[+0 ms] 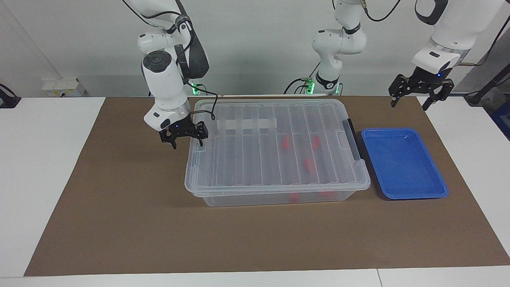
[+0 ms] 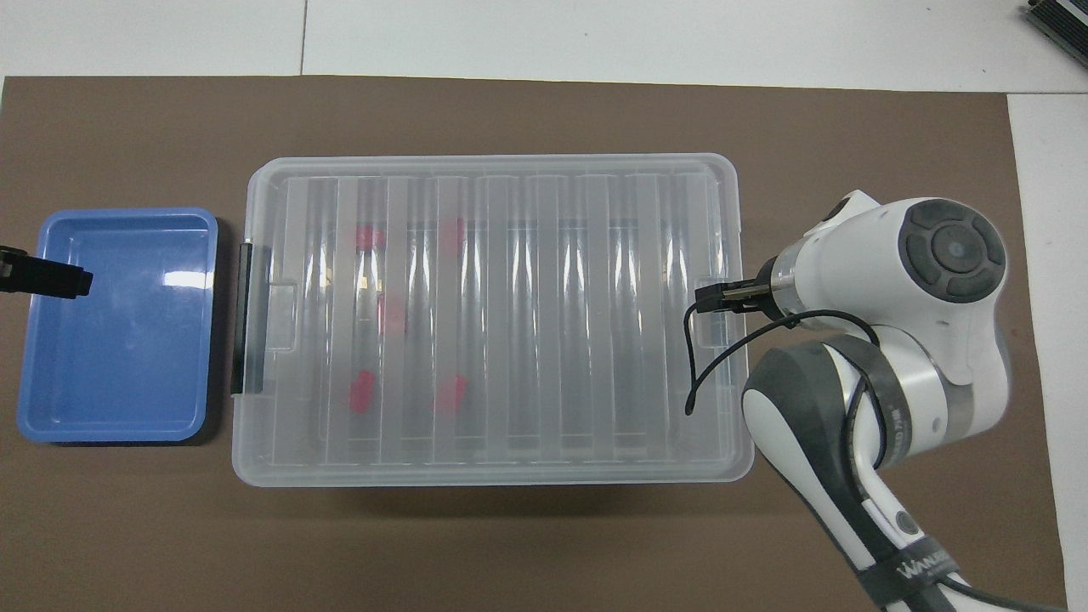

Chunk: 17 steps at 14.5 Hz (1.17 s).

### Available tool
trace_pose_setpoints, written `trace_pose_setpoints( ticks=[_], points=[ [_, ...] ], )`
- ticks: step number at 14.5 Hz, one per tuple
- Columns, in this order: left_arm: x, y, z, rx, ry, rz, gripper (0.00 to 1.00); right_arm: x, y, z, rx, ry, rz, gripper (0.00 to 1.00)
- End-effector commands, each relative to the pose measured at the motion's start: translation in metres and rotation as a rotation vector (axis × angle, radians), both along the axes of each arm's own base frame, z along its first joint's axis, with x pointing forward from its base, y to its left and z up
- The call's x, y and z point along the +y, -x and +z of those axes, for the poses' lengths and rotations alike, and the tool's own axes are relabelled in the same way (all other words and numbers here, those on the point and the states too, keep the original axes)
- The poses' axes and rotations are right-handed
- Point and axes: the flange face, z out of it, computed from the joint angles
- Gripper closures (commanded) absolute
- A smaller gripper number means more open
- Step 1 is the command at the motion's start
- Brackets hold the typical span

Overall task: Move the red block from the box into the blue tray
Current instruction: 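Move the right gripper to the edge of the clear lid, then slide the clear lid away from the blue tray with the right gripper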

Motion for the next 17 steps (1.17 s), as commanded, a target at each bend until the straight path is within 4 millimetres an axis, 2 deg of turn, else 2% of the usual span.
trace_pose_setpoints(
  ticks=[1, 11, 17],
  points=[
    [0.004, 0.005, 0.005, 0.007, -0.015, -0.004, 0.00, -0.010, -0.003, -0.005, -0.009, 0.003, -0.001, 0.00],
    [0.004, 0.005, 0.004, 0.008, -0.015, -0.004, 0.00, -0.046, -0.012, -0.004, -0.015, 0.050, -0.038, 0.00],
    [0.004, 0.005, 0.004, 0.008, -0.015, -0.002, 0.00, -0.077, -0.016, 0.001, -0.012, 0.067, -0.068, 0.00]
  ],
)
